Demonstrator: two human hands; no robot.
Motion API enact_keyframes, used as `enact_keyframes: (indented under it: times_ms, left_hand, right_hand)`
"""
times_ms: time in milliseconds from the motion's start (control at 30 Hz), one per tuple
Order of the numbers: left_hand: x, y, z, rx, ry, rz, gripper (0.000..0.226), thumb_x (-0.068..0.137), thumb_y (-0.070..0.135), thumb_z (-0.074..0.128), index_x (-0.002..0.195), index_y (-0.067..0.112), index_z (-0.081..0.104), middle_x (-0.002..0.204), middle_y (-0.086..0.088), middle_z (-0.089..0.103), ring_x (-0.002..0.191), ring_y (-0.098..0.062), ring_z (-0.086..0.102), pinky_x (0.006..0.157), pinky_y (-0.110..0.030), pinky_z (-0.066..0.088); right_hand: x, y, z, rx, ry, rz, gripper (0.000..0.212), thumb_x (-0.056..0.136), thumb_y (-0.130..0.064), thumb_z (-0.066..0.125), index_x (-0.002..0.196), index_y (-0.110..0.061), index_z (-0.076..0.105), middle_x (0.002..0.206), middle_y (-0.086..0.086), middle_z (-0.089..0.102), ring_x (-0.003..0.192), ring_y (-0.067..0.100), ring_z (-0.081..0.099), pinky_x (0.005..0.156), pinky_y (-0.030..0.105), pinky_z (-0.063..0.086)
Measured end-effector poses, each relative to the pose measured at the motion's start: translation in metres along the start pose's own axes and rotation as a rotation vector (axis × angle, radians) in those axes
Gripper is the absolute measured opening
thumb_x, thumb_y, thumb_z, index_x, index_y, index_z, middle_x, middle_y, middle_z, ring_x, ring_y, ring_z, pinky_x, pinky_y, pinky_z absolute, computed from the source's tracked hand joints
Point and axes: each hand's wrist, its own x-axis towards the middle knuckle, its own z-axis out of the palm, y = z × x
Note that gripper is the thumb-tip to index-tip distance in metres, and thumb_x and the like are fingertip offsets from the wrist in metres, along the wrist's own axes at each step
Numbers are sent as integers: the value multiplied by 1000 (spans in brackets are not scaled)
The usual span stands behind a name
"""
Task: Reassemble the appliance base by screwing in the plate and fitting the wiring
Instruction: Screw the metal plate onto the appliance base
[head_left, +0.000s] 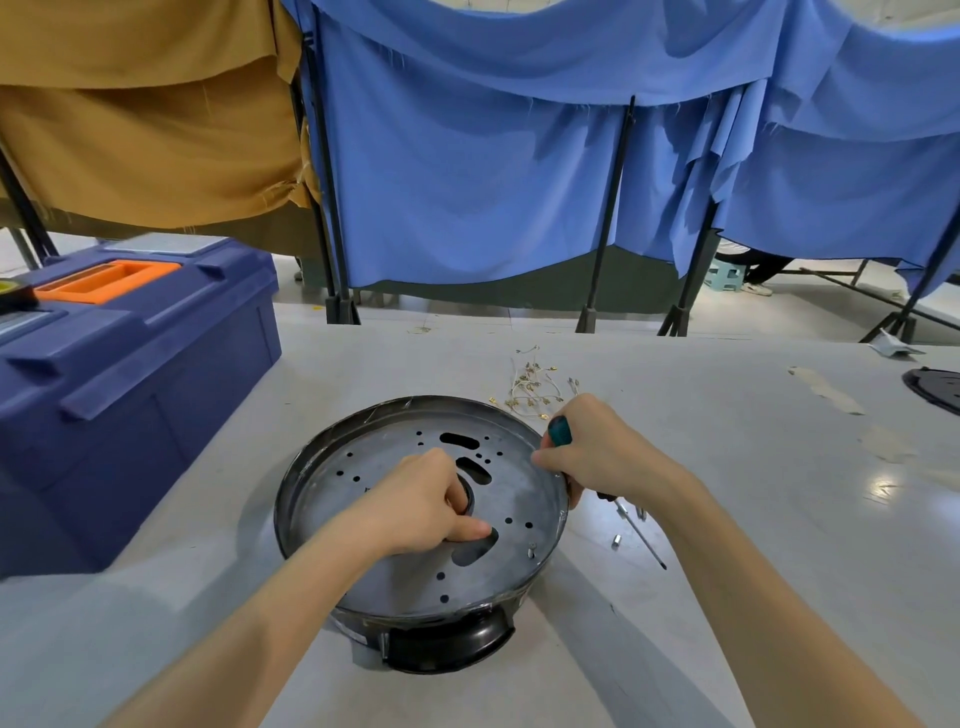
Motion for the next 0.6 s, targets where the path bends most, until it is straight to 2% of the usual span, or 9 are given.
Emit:
enact_keyframes:
  times_ms: [67,133,167,233,300,400,467,533,600]
  left_hand:
    - [0,2,-1,-10,30,-33,41,83,32,76,61,5,55,57,-7,36,52,-17,26,50,-25,23]
    - [0,4,1,-31,131,-86,37,80,34,78,64,2,68,49,0,38,47,-14,31,47,-22,28]
    - [1,5,2,-36,198,-101,31,79,34,79,70,4,73,49,3,46,50,-11,41,51,-22,37]
    - [3,7,3,-24,290,-132,21,76,27,82,75,7,76,61,1,63,68,-15,61,67,-29,52]
    - [6,7,3,-35,279,-186,21,76,20,82,74,0,74,71,-9,71,76,-22,66,73,-33,56]
    - [10,10,1,-112,191,-251,21,78,11,78,66,6,61,61,-9,53,58,-22,48,59,-28,43]
    - [13,11,2,-134,170,-283,35,79,4,73,60,11,44,55,-5,39,50,-20,35,52,-25,32]
    - [16,12,4,-108,177,-285,44,81,-1,66,58,13,31,52,-2,29,46,-18,26,47,-23,24]
    - [17,14,6,-68,162,-272,43,82,-4,57,58,14,26,50,0,25,46,-17,22,45,-22,19]
  right_hand:
    - [0,1,1,-9,7,-4,15,89,-12,63,81,-2,55,51,9,54,29,9,50,34,16,32]
    - [0,2,2,-22,11,-4,15,90,-13,63,81,-3,55,53,10,54,29,9,51,34,16,33]
    - [0,2,2,-26,12,-4,16,90,-13,63,81,-4,55,54,10,54,29,9,51,34,16,33]
    - [-1,1,2,-33,13,-3,16,90,-13,63,80,-5,53,55,11,52,28,8,50,34,16,32]
    - [-1,0,3,-28,9,-2,16,89,-11,63,79,-6,52,56,13,51,28,9,50,33,15,29]
    - [-3,-1,3,-7,-3,-4,13,87,-7,59,79,-8,49,54,14,48,30,14,54,39,20,28]
    - [-4,-3,3,-20,-7,1,13,87,-5,57,79,-8,47,55,15,48,30,14,53,41,22,28]
    - [-6,-5,2,-45,-14,5,14,87,-3,56,79,-7,46,55,17,51,30,15,53,40,22,28]
    - [-10,-6,0,-62,-37,8,15,89,-3,54,78,-7,45,55,23,56,35,19,59,39,22,30]
